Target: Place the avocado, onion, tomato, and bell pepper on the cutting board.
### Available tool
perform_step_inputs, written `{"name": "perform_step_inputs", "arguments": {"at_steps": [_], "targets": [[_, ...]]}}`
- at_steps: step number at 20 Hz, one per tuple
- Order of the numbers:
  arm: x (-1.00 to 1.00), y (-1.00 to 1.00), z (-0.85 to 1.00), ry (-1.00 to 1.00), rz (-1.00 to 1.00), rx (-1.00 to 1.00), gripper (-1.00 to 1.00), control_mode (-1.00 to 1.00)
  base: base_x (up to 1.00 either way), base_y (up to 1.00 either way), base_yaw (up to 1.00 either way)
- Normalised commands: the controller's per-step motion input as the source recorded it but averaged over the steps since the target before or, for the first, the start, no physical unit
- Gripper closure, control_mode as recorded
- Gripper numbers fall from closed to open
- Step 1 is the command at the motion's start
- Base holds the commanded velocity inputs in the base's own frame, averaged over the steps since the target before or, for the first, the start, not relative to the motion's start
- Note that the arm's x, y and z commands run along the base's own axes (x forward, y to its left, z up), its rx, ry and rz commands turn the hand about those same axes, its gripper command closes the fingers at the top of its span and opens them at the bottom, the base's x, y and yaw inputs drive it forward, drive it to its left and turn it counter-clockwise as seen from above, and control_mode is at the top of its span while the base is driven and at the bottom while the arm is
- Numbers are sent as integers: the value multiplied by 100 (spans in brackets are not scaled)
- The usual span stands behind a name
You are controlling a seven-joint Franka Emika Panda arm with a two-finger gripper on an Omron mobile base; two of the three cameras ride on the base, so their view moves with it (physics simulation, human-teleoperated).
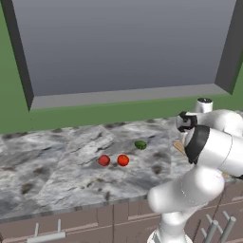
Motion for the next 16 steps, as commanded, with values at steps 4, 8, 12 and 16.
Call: {"name": "perform_step_inputs", "arguments": {"at_steps": [4,8,12,16], "targets": [[25,-12,-23,7,5,3,100,-100,0,0,0],[24,-19,-25,6,5,3,100,-100,0,0,0],[12,-11,-34,7,5,2,100,-100,0,0,0],[7,-1,-38,7,4,0,100,-100,0,0,0]]}}
